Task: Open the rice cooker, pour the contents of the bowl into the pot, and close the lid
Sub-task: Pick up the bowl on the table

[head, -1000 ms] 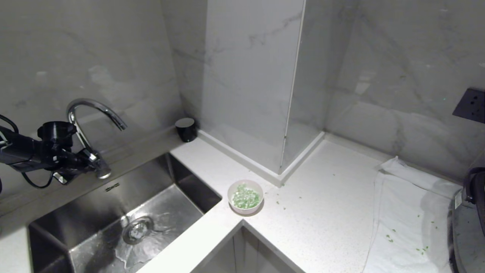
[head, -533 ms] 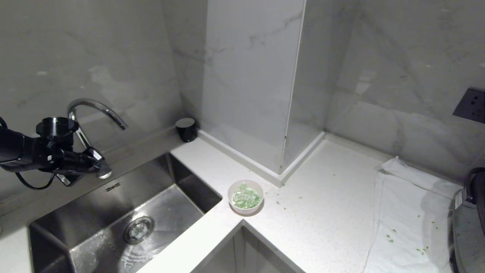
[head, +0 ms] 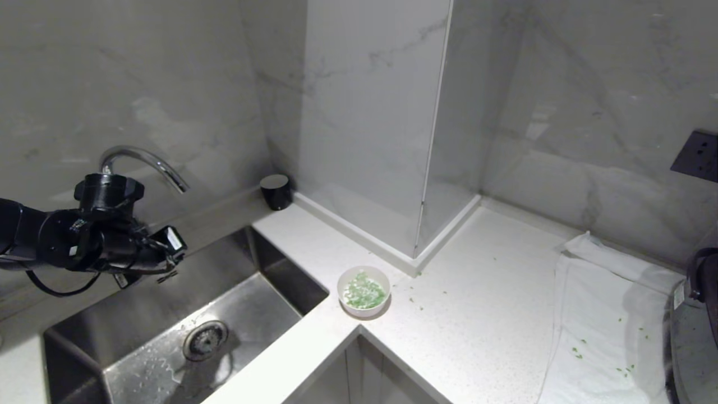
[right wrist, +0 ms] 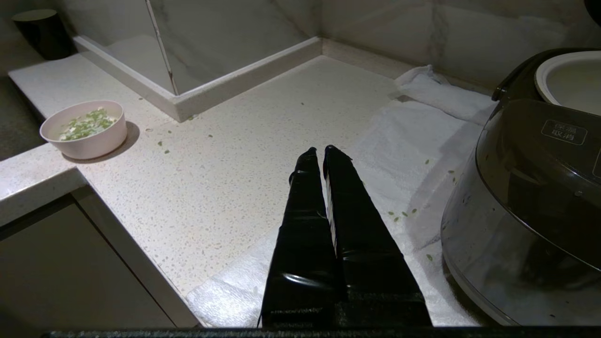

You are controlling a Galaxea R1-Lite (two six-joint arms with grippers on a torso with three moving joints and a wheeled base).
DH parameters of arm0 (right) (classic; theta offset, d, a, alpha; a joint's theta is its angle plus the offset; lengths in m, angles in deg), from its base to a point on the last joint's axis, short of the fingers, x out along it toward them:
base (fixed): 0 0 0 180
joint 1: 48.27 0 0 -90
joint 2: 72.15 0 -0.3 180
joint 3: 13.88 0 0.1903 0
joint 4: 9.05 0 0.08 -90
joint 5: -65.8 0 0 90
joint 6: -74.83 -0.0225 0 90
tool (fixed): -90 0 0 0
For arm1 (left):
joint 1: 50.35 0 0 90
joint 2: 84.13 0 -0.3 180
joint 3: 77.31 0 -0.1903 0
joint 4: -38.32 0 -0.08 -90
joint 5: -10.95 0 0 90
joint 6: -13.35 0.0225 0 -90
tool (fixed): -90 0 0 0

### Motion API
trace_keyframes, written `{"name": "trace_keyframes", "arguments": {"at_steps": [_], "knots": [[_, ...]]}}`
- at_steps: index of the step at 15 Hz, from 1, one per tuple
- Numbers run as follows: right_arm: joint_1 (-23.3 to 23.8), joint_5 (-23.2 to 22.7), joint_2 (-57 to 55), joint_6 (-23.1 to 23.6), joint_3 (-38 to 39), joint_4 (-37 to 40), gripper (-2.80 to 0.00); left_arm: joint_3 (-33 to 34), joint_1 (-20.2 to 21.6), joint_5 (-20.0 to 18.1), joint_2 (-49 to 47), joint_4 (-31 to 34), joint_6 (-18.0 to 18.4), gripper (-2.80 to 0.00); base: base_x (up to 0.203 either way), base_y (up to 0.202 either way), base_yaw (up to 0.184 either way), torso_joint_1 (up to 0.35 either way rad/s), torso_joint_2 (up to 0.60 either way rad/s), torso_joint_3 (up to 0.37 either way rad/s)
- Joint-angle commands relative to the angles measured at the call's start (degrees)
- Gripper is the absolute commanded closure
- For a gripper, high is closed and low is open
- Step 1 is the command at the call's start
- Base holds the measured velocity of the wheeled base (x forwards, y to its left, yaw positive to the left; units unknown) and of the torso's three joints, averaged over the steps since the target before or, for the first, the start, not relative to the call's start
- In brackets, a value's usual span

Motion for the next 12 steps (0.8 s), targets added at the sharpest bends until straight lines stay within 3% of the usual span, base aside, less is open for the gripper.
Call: {"name": "trace_keyframes", "arguments": {"at_steps": [1,4,9,12], "knots": [[0.0,0.0,0.0,0.0,0.0,0.0,0.00,5.4,-4.2,-0.5,7.8,-0.9,1.9,0.00,0.000,0.000,0.000,0.000,0.00,0.000],[0.0,0.0,0.0,0.0,0.0,0.0,0.00,13.4,-9.4,-0.6,15.6,-7.7,7.8,0.00,0.000,0.000,0.000,0.000,0.00,0.000],[0.0,0.0,0.0,0.0,0.0,0.0,0.00,22.7,-15.1,-0.1,27.6,-19.2,12.4,0.00,0.000,0.000,0.000,0.000,0.00,0.000],[0.0,0.0,0.0,0.0,0.0,0.0,0.00,30.1,-15.4,0.2,35.3,-26.9,20.1,0.00,0.000,0.000,0.000,0.000,0.00,0.000]]}}
